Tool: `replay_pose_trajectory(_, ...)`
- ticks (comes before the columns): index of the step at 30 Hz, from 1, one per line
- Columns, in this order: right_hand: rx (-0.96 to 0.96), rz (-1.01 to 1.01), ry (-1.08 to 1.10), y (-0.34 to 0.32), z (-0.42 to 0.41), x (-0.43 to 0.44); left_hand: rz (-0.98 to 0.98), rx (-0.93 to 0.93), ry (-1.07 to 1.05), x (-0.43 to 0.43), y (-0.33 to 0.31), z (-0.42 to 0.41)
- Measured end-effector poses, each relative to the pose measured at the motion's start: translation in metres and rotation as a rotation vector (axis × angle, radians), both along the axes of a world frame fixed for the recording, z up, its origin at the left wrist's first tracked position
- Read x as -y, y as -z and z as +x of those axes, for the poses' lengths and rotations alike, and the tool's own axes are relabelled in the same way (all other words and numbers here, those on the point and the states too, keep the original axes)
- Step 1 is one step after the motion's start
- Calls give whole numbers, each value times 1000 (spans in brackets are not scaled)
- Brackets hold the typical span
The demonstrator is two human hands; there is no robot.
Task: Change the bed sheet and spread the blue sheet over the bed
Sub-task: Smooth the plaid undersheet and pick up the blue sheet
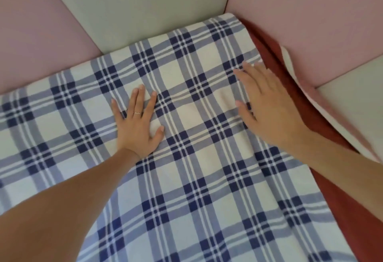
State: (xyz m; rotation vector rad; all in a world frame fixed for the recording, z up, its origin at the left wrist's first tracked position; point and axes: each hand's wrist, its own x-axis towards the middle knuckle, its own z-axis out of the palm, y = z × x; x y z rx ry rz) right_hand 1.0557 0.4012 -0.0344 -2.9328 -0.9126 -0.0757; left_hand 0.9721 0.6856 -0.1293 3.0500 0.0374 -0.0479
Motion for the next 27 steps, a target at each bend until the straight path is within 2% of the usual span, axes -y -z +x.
replay_pose_trajectory(2,-22,-103,-91,13,-29,13,5,-1,8,1,0,0)
replay_pose_trajectory(4,-85,-115,37,27,-38,37,7,6,6,0,-1,0)
replay_pose_trajectory(7,-159,51,296,38,-36,55,21,15,7,1,-1,-1)
replay_pose_trajectory(10,-77,312,489,30,-51,28,13,20,0,1,0,-2)
replay_pose_trajectory(11,-65,349,491,30,-67,14,11,22,1,0,0,-2)
replay_pose_trajectory(12,-62,315,397,32,-90,3,13,23,7,1,0,-1)
replay_pose_trajectory(15,-101,-30,-175,52,-160,6,25,24,-5,0,1,-1)
replay_pose_trajectory(16,-105,-95,-182,58,-167,21,24,25,1,1,1,-1)
replay_pose_trajectory(19,-68,-111,223,67,-157,67,13,41,1,0,1,-3)
replay_pose_trajectory(20,-71,-117,289,67,-154,77,12,38,0,-1,2,-3)
replay_pose_trajectory(24,-76,-165,274,73,-138,88,40,71,-1,-1,5,-5)
replay_pose_trajectory(27,-91,-164,398,64,-132,82,9,111,-3,-2,6,-6)
